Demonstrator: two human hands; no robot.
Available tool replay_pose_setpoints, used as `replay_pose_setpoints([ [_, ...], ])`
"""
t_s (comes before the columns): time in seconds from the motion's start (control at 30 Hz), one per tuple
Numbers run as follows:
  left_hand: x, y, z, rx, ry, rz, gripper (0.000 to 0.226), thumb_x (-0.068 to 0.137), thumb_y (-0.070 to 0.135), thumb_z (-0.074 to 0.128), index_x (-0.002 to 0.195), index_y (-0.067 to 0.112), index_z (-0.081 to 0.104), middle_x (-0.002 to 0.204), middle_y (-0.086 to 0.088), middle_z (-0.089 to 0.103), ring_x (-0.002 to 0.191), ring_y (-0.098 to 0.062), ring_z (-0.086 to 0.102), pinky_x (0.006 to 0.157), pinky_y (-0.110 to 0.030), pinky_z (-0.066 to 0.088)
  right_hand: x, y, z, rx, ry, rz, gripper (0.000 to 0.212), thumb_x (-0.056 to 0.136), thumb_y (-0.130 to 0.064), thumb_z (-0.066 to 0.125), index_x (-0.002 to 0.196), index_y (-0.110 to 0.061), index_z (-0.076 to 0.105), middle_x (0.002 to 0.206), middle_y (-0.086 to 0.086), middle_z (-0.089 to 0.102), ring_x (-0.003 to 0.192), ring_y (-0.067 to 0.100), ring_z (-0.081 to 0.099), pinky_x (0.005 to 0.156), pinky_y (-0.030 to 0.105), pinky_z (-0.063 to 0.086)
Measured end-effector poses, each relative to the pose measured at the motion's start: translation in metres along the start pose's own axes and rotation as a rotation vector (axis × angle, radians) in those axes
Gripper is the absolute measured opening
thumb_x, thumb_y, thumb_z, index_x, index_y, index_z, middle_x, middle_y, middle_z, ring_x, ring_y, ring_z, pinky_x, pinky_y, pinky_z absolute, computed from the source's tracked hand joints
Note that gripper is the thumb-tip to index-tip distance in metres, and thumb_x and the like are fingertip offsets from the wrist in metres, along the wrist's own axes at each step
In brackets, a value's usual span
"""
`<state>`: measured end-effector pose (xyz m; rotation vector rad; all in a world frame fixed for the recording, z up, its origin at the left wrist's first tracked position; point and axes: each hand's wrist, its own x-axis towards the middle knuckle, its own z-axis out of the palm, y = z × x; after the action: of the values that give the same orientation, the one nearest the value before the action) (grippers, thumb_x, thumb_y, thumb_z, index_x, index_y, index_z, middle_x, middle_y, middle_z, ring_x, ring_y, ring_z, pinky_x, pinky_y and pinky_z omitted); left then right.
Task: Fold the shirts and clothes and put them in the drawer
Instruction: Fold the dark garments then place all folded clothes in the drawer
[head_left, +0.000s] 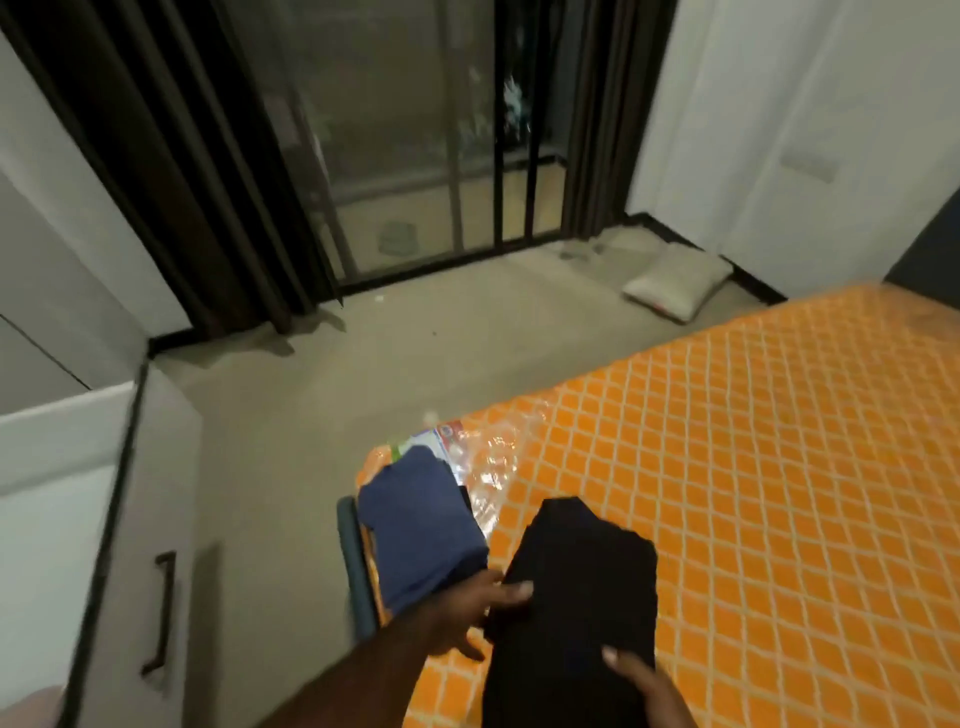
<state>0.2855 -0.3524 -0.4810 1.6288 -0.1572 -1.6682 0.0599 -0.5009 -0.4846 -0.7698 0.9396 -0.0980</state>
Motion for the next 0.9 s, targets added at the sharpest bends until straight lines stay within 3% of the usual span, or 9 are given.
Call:
replay_pose_setpoints([
  [0.03, -0.031, 0.004, -0.004, 0.022, 0.015, 0.009, 0.078, 0.063, 0.079, 0.078, 0.129, 0.043, 0.059, 0.134, 0.006, 0.064, 0.122, -0.025, 0.060, 0.106, -0.060, 0.044, -0.003, -0.006, 0.008, -0.055, -0.033, -0.053, 0.140, 0.024, -0.032, 0.106, 0.149, -0.011, 0.046, 0.143, 0.005, 0.056, 0.130, 0.024, 0.056, 0.100, 0.038, 0.051],
  [0.1, -0.082, 0.005, -0.005, 0.000, 0.055, 0.021, 0.067, 0.068, 0.074, 0.079, 0.125, 0.044, 0.062, 0.125, 0.010, 0.070, 0.118, -0.023, 0.063, 0.107, -0.058, 0.046, -0.015, -0.009, 0.023, -0.084, -0.148, -0.087, 0.153, 0.014, -0.039, 0.106, 0.150, -0.015, 0.039, 0.157, 0.006, 0.042, 0.142, 0.023, 0.042, 0.103, 0.034, 0.049],
  [0.17, -0.130, -0.001, 0.000, -0.102, 0.076, 0.082, 0.060, 0.074, 0.063, 0.081, 0.126, 0.040, 0.064, 0.122, 0.009, 0.072, 0.116, -0.023, 0.066, 0.108, -0.054, 0.047, -0.048, -0.024, 0.063, -0.131, -0.208, -0.016, 0.118, 0.029, -0.036, 0.105, 0.134, -0.009, 0.057, 0.149, 0.019, 0.053, 0.135, 0.033, 0.053, 0.110, 0.046, 0.043],
  [0.23, -0.168, -0.013, -0.003, -0.304, 0.109, 0.190, 0.060, 0.082, 0.045, 0.083, 0.135, 0.024, 0.063, 0.131, -0.005, 0.069, 0.122, -0.030, 0.065, 0.111, -0.051, 0.046, -0.088, -0.035, 0.110, -0.101, -0.323, 0.076, 0.075, 0.061, -0.007, 0.091, 0.129, -0.008, 0.061, 0.133, 0.022, 0.066, 0.121, 0.042, 0.064, 0.106, 0.052, 0.045],
  [0.27, -0.188, -0.017, -0.006, -0.400, 0.136, 0.234, 0.062, 0.084, 0.037, 0.083, 0.139, 0.016, 0.060, 0.135, -0.012, 0.066, 0.125, -0.033, 0.062, 0.112, -0.050, 0.044, -0.101, -0.039, 0.131, -0.092, -0.376, 0.100, 0.065, 0.071, 0.002, 0.080, 0.132, -0.007, 0.060, 0.129, 0.023, 0.068, 0.116, 0.045, 0.066, 0.101, 0.052, 0.047],
  [0.33, -0.226, -0.026, -0.010, -0.506, 0.159, 0.321, 0.068, 0.084, 0.033, 0.084, 0.142, 0.012, 0.056, 0.140, -0.016, 0.061, 0.130, -0.035, 0.058, 0.115, -0.051, 0.040, -0.121, -0.048, 0.163, -0.147, -0.435, 0.113, 0.052, 0.084, 0.000, 0.069, 0.135, -0.005, 0.058, 0.125, 0.025, 0.069, 0.108, 0.047, 0.069, 0.091, 0.051, 0.054],
  [0.53, -0.318, -0.051, -0.031, -0.594, 0.355, 0.532, 0.059, 0.090, 0.031, 0.076, 0.141, 0.010, 0.054, 0.135, -0.015, 0.065, 0.124, -0.035, 0.063, 0.111, -0.052, 0.045, -0.161, -0.053, 0.246, -0.450, -0.549, 0.050, 0.080, 0.065, -0.027, 0.090, 0.135, -0.005, 0.058, 0.124, 0.025, 0.069, 0.112, 0.047, 0.067, 0.102, 0.060, 0.051],
  [0.7, -0.370, -0.067, -0.047, -0.663, 0.578, 0.624, 0.054, 0.089, 0.035, 0.075, 0.133, 0.008, 0.060, 0.122, -0.013, 0.072, 0.113, -0.032, 0.069, 0.106, -0.049, 0.051, -0.189, -0.048, 0.310, -0.566, -0.599, 0.053, 0.052, 0.085, -0.033, 0.077, 0.127, -0.005, 0.063, 0.114, 0.022, 0.074, 0.106, 0.042, 0.071, 0.092, 0.048, 0.057],
  [0.9, -0.412, -0.094, -0.072, -0.754, 0.725, 0.697, 0.057, 0.085, 0.039, 0.078, 0.132, 0.009, 0.063, 0.121, -0.012, 0.073, 0.113, -0.033, 0.069, 0.107, -0.050, 0.050, -0.212, -0.032, 0.372, -0.667, -0.661, 0.028, 0.044, 0.089, -0.035, 0.073, 0.120, -0.004, 0.065, 0.102, 0.018, 0.077, 0.097, 0.037, 0.072, 0.075, 0.040, 0.057],
])
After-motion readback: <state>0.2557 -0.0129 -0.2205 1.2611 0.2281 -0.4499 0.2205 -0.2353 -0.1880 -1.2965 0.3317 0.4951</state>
